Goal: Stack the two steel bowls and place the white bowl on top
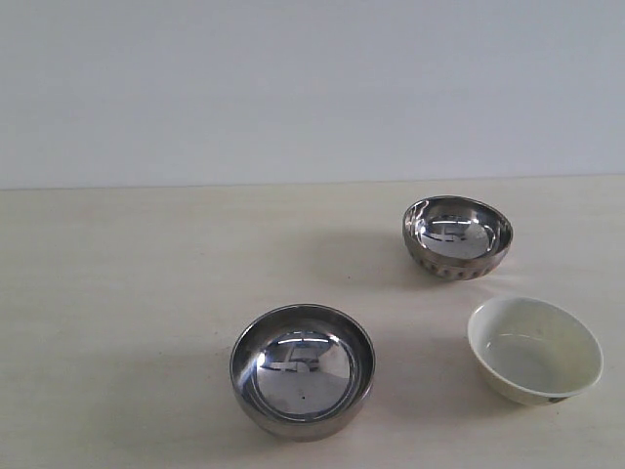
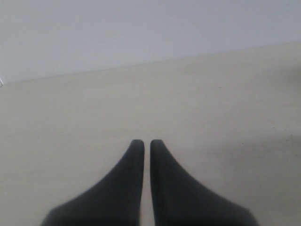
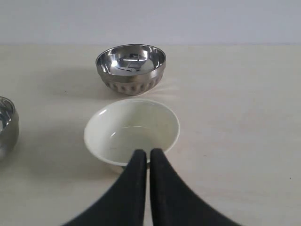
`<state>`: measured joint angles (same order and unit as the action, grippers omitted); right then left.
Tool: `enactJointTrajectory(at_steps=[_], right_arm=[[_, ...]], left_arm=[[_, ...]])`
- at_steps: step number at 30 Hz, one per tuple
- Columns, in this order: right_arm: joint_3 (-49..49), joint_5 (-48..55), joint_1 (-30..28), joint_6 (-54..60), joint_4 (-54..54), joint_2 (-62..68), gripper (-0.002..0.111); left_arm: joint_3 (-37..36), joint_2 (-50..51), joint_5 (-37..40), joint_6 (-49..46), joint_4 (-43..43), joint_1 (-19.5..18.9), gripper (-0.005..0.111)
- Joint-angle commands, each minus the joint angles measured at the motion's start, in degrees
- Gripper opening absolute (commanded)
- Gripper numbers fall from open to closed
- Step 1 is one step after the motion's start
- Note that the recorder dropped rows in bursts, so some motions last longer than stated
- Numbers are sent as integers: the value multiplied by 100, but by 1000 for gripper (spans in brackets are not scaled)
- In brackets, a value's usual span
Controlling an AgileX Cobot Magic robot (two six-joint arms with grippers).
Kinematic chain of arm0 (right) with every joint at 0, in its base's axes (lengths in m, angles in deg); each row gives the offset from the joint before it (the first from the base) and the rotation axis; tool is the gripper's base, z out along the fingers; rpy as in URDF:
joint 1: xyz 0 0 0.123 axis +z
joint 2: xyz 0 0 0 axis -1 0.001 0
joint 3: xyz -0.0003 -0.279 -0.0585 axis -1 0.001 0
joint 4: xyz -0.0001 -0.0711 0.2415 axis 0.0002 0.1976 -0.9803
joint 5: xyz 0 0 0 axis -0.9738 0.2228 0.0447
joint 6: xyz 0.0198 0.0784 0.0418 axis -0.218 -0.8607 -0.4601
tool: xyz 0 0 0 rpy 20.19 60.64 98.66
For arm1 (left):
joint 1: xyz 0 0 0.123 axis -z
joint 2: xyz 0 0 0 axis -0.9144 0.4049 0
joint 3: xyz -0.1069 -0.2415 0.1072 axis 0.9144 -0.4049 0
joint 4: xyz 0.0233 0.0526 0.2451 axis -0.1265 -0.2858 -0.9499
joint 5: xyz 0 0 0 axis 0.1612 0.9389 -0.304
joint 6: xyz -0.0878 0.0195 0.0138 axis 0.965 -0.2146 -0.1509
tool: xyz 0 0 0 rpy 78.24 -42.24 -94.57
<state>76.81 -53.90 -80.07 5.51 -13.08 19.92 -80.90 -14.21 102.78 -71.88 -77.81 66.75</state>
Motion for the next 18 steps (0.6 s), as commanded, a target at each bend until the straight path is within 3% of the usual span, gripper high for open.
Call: enactJointTrajectory(at_steps=[1,8,18], right_arm=[[-3,-22,-15,77,251,-30,0],[-3,-374,-15,353,277,-30,0],[-3,-3929,-15,459,266,-30,0]], left_arm=[[-20,-9,5,41,54,-5,4],[-20,-9,5,41,54,-5,4],[-20,-9,5,41,54,-5,4]])
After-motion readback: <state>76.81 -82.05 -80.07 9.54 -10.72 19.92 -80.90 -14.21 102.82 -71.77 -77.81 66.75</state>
